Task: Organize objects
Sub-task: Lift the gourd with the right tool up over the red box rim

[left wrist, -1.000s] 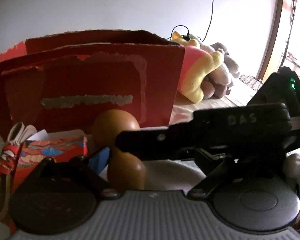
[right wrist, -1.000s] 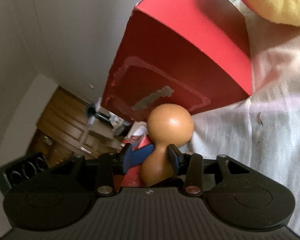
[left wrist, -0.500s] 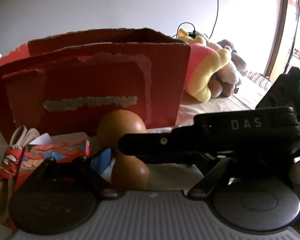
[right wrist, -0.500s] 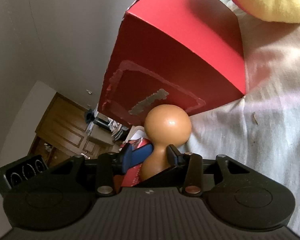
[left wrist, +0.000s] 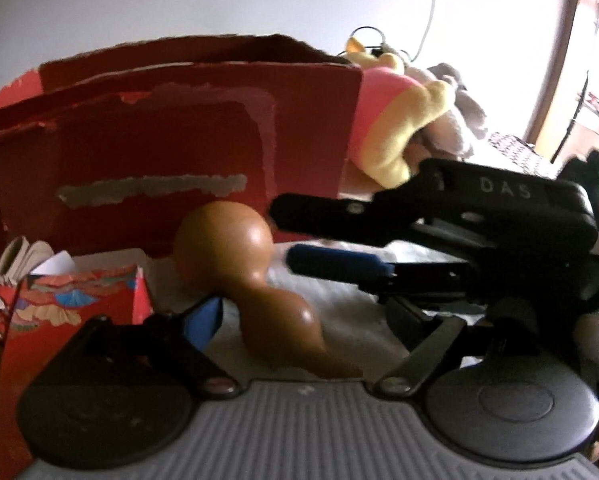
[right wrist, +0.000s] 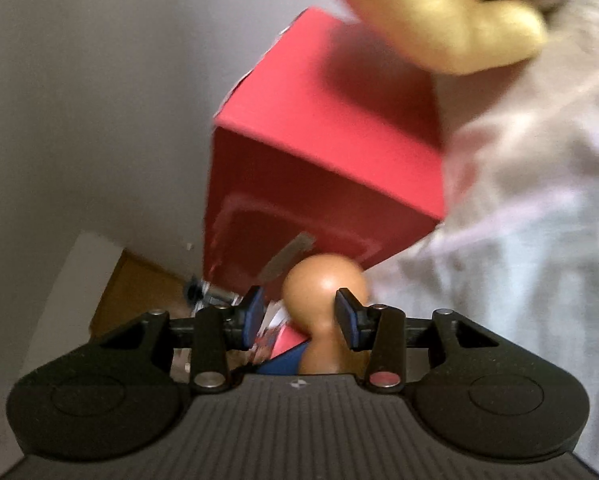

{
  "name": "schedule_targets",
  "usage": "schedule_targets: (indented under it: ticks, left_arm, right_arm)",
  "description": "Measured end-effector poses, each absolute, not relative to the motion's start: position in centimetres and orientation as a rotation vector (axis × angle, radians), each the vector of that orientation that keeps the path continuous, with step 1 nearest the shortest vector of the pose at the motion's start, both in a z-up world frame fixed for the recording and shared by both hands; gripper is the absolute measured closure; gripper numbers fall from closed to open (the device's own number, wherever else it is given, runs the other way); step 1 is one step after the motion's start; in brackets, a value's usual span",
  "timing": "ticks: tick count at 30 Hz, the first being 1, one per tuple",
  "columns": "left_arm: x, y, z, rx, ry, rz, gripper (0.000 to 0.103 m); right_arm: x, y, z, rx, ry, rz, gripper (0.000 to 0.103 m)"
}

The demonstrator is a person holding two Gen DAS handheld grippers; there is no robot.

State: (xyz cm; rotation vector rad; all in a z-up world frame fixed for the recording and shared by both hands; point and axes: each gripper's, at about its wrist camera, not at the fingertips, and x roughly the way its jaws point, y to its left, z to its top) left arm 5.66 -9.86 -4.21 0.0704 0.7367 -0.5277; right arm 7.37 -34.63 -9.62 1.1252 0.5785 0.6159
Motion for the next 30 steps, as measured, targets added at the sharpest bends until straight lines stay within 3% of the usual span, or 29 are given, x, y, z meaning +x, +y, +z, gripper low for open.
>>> schedule_targets:
  ticks: [6, 15, 24, 30]
  left_arm:
    - [5.6, -10.6, -4.2, 0.103, 0.747, -0.482, 0.025]
    - [5.2, -11.3, -4.2, 0.190, 0.763, -0.462, 0.062]
    - [3.8, -11.2, -4.2, 0.221, 0.724, -0.542, 0.065]
    - [1.4, -9.6, -1.2, 0.209, 0.663, -0.665, 0.065]
  right_arm:
    - [7.2, -34.3, -9.2, 1.035, 0.598, 0.618, 0.063]
    - [6.7, -33.6, -7.9, 0.795, 0.680, 0.568, 0.071]
    - [5.3, -35.4, -7.4, 0.746, 0.725, 0.563, 0.071]
    - [4.5, -34.0, -3.1, 0.732, 0.691, 0.559, 0.071]
